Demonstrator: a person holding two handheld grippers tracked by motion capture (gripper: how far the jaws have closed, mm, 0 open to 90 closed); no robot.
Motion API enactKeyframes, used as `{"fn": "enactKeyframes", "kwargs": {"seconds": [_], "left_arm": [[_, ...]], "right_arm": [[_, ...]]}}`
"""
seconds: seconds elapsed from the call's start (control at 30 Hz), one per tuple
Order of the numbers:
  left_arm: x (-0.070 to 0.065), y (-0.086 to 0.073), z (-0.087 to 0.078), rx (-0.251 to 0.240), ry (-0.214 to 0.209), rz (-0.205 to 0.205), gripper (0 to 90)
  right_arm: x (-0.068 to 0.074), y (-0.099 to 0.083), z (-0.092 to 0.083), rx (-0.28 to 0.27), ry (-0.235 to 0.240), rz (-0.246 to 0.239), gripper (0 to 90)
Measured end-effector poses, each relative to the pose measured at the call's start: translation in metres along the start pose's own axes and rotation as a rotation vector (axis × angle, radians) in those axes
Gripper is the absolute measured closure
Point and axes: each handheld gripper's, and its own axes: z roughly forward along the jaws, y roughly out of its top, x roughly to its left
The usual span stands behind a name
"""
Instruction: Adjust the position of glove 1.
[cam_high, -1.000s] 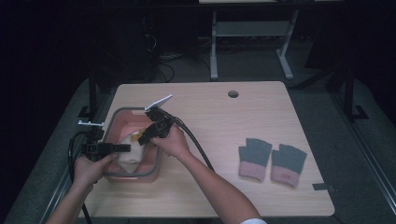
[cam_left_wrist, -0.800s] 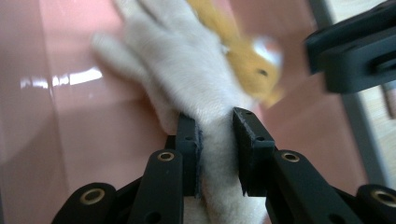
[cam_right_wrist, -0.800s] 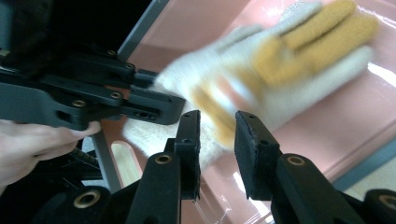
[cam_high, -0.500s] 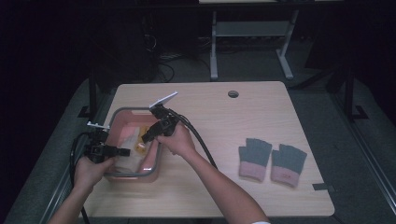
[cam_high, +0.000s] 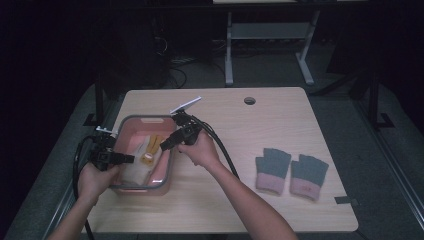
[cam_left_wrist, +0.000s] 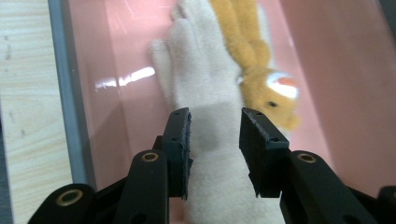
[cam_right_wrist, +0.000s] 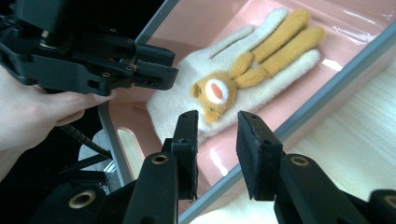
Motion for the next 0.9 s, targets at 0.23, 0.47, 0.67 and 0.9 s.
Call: {"fn": "enactKeyframes", "kwargs": {"seconds": [0.23,0.47,0.67,0.9], "left_arm": [[-0.006,-0.001,0.016,0.108,0.032,0.055,68.0],[-0.004,-0.001,0.016,0.105,0.036,0.059,66.2],[-0.003,0.002,-0.002,0.024,0.017,0.039,61.8],[-0.015,0.007,-0.019,-0.074,-0.038,0.058,57.8]], "right_arm": [[-0.001,-0.003,-0.005,-0.004,-0.004,-0.012,68.2],[-0.005,-0.008,-0.009,-0.01,-0.005,-0.01,67.3],[-0.009,-0.013,-0.019,-0.025,-0.011,-0.011,66.2],[-0.014,-0.018,-0.034,-0.054,-0.026,0.003,64.2]]}}
